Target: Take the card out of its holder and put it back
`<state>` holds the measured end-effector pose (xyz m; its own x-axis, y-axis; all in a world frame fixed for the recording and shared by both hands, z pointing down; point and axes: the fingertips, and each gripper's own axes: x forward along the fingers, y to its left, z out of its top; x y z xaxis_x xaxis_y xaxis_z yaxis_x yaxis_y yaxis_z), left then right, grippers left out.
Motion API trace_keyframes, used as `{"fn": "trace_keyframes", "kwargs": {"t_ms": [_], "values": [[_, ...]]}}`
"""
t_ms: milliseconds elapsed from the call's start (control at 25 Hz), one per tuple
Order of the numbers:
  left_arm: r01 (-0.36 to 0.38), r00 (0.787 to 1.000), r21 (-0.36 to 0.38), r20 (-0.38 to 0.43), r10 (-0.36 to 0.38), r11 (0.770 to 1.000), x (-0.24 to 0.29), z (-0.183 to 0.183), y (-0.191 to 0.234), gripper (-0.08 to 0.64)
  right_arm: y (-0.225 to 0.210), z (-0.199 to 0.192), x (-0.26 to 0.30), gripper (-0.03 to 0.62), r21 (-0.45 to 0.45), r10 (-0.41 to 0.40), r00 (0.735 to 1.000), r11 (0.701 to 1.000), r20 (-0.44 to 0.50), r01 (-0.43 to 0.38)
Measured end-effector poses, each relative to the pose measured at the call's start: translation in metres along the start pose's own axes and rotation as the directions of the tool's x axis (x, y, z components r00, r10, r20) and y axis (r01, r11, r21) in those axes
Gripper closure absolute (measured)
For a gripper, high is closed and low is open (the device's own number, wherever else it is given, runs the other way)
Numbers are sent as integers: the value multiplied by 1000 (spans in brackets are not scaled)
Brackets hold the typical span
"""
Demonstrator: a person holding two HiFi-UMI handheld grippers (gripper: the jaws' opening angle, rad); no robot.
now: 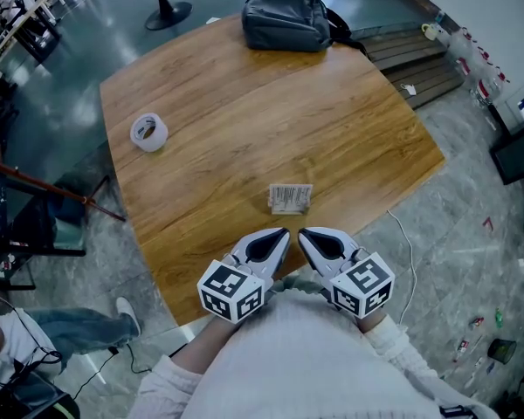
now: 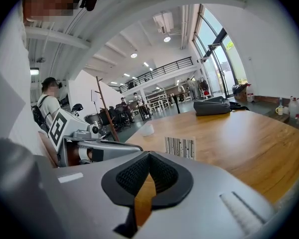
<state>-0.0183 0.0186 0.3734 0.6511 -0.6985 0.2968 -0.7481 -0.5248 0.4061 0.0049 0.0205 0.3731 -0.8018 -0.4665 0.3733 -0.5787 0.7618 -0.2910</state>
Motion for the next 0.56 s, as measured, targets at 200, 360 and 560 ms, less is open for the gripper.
{"fn": "trace_keyframes", "kwargs": {"t_ms": [200,360,560], "values": [[-12,1000,4,-10,12,1000,0,1,4,551,3,0,3,594,-4,7,1000,1000,-14,-7],[3,1000,12,-19,-3,1000,6,2,4,551,-4,1,4,594,5,-2,1000,1000,-13,2],[16,1000,15,-14,-16,1000,10,6,6,552,-12,5,2,594,14,-18,1000,1000,-2,18]]}}
